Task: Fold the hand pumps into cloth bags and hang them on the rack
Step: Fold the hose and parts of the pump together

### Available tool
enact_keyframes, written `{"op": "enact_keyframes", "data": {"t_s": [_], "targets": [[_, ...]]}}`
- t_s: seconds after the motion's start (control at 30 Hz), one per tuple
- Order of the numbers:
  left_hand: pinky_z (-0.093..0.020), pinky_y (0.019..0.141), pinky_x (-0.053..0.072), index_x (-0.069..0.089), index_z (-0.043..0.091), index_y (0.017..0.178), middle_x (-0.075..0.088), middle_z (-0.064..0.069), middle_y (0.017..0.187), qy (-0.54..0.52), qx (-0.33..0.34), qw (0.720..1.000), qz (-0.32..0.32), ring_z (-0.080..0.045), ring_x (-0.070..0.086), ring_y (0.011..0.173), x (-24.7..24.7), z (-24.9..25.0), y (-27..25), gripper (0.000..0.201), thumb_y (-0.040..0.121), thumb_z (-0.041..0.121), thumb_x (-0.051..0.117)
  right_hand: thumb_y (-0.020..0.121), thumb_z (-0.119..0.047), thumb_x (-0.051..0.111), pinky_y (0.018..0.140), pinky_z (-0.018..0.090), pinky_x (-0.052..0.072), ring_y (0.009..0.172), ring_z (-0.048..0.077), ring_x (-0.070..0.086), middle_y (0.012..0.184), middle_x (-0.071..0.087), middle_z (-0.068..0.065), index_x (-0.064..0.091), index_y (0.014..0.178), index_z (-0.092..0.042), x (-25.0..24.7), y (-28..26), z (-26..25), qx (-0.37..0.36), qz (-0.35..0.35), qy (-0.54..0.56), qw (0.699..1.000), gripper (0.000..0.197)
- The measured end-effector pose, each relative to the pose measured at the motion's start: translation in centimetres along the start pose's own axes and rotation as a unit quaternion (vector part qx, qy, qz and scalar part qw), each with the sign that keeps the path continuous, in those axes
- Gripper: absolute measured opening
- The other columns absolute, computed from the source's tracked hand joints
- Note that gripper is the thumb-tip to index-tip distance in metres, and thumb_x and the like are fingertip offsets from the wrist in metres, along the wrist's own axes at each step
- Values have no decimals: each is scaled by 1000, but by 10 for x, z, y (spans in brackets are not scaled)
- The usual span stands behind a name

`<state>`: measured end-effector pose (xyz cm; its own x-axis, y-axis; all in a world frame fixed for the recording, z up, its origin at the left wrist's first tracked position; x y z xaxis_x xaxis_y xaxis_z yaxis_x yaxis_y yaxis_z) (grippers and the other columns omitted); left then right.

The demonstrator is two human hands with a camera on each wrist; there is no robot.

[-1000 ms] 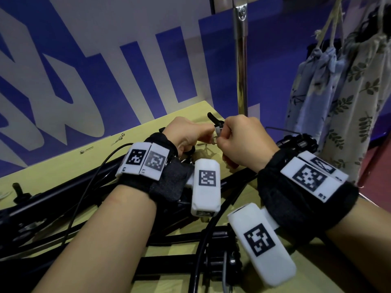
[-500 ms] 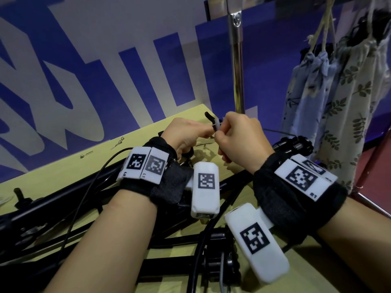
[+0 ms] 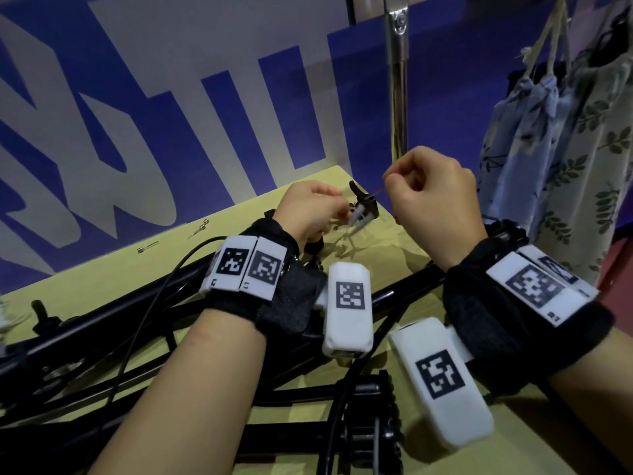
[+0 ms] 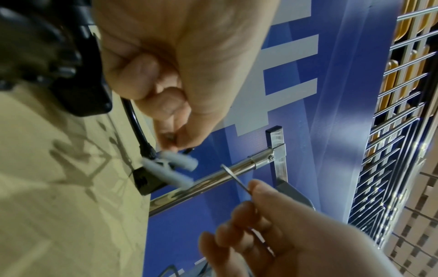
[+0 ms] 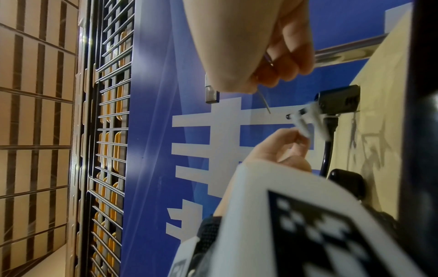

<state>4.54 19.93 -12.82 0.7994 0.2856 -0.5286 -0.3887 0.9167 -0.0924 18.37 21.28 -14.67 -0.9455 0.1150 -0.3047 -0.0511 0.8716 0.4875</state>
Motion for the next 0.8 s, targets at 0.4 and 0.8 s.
{"op": "enact_keyframes", "data": {"t_s": [0.4,0.8], "targets": [[-16,56,35,68,17,82,62,3,80,-128,80,987,52,-6,49,68,1,-4,4,17,90,5,59,89,-13,50,75,46,54,72,24,64,71,64,3,53,72,-28,-5,17,-18,29,36,123,991,23],[-43,96,48,35,9,121,68,-5,93,-188,7,981,34,-29,63,103,5,-5,10,37,91,3,55,89,-9,47,60,20,49,61,11,57,64,58,-2,61,83,-14,18,40,-11,-23,-89,47,995,16]]}}
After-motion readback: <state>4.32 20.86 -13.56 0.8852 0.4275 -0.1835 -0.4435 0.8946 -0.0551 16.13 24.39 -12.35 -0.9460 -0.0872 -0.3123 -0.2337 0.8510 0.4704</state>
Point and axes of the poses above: each hand's wrist, its own y-axis towards the middle knuckle, its own x-axis out of the palm, z = x × y, the point moved 1 cm from there along y, towards the middle knuckle
